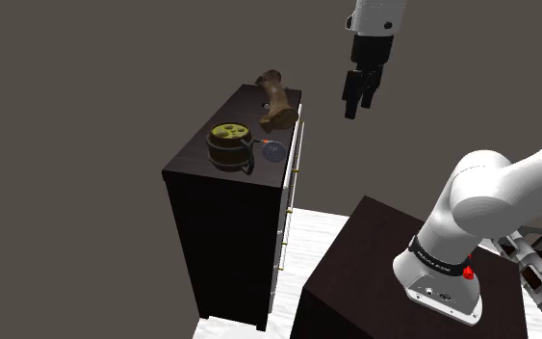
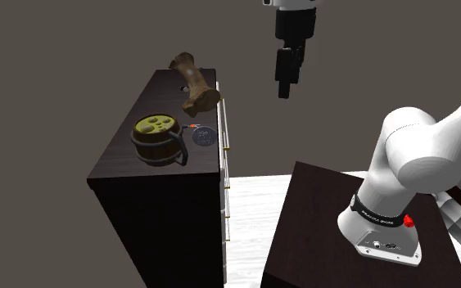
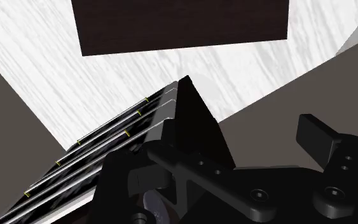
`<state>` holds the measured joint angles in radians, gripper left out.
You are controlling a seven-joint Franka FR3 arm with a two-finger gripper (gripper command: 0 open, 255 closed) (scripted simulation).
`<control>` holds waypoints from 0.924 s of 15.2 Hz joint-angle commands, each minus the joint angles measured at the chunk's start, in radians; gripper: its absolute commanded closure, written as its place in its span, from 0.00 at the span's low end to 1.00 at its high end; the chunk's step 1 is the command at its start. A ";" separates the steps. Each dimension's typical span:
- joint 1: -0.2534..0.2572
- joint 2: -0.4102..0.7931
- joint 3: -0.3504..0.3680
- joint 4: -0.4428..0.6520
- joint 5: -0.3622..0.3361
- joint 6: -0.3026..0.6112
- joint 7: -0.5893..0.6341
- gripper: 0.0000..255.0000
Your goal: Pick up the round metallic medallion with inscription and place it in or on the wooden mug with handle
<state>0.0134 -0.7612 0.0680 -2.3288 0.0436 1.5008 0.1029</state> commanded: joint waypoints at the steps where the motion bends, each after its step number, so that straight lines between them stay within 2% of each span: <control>1: 0.000 0.000 0.000 0.000 0.000 0.000 0.000 0.00; 8: -0.003 0.146 -0.078 -0.059 -0.068 0.229 -0.171 0.00; 14: -0.003 0.323 -0.137 -0.047 -0.103 0.418 -0.308 0.00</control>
<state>0.0109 -0.4637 -0.0579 -2.3762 -0.0535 1.8868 -0.1782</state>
